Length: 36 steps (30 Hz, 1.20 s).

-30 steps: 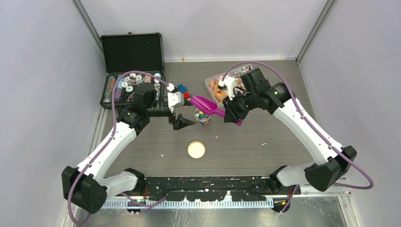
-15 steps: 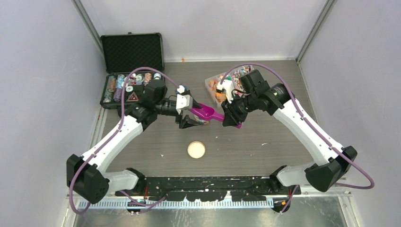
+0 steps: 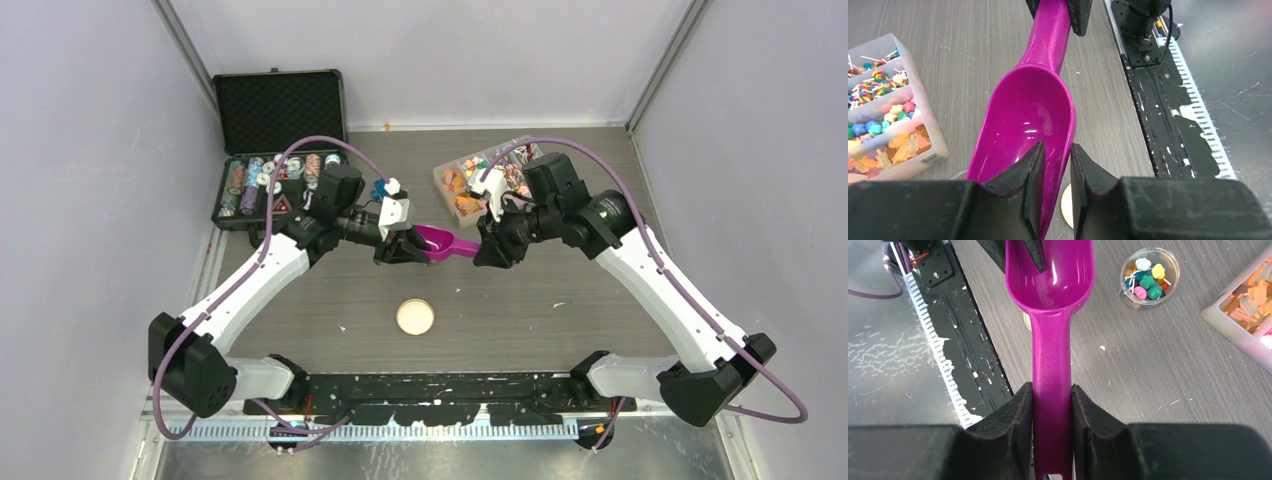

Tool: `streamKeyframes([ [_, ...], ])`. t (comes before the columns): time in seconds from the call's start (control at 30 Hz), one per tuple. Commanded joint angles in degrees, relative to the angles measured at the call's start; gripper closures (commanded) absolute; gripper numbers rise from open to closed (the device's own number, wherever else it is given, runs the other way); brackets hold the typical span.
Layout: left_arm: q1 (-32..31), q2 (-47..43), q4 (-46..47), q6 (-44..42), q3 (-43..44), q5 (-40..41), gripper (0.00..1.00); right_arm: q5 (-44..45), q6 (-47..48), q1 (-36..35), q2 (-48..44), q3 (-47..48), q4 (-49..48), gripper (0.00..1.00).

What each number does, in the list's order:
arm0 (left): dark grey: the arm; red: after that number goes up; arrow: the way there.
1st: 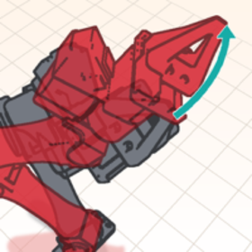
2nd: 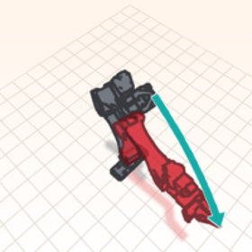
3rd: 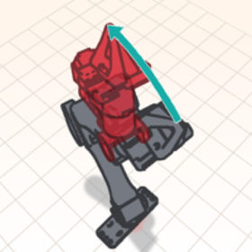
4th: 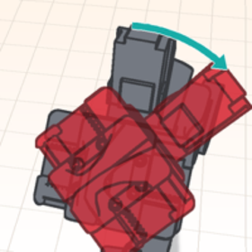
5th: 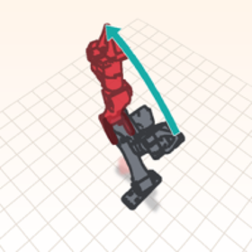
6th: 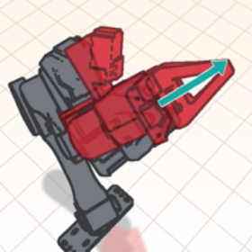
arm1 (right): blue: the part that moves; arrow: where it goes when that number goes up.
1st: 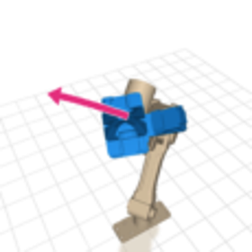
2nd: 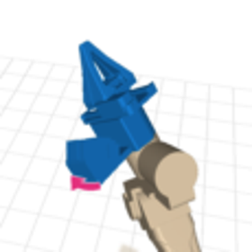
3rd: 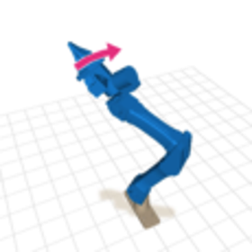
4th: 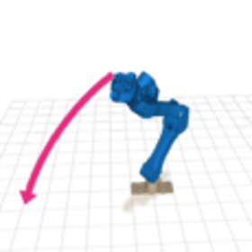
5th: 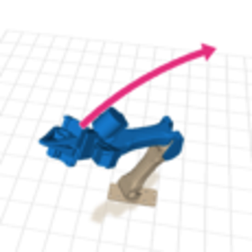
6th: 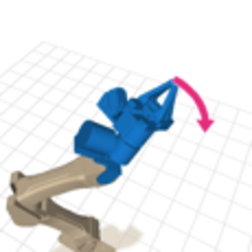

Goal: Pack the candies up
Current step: Adjust the spatula.

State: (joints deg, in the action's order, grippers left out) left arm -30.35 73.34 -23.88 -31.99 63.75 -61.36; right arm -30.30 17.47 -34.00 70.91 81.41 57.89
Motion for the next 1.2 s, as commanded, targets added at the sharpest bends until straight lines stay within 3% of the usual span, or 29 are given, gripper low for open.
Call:
streamKeyframes([
  [0.0,0.20,0.73,-1.78,0.21,3.70,-1.18,1.00,-2.73,-4.54,-0.24,-3.57,-2.51,-9.20,0.88],
  [0.13,0.20,0.47,-1.00,2.92,3.20,-0.64,1.00,-2.73,-8.49,-0.24,-7.25,-7.79,-16.78,0.63],
  [0.3,0.30,-1.38,4.80,9.53,0.67,0.31,1.00,-2.27,-12.43,-0.22,-11.40,-14.05,-24.59,0.54],
  [0.47,0.44,-2.01,5.49,11.81,-0.48,-1.25,1.00,-4.32,-14.63,-0.18,-12.84,-17.44,-30.04,0.53],
  [0.77,4.31,-2.09,10.78,19.21,-2.99,-6.92,1.00,-2.35,-9.35,-0.17,-14.99,-19.48,-27.61,0.49],
  [0.97,6.41,-3.02,6.63,16.50,-3.10,-6.85,1.00,-2.18,-10.09,-0.19,-14.42,-18.26,-26.35,0.47],
  [1.1,6.44,-3.46,7.78,16.56,-3.90,-7.46,1.00,-5.13,-12.79,-0.12,-13.71,-18.64,-28.97,0.51],
  [1.17,6.44,-3.74,8.56,16.70,-4.70,-7.71,1.00,-6.22,-14.27,-0.19,-13.76,-19.22,-31.58,0.58],
])
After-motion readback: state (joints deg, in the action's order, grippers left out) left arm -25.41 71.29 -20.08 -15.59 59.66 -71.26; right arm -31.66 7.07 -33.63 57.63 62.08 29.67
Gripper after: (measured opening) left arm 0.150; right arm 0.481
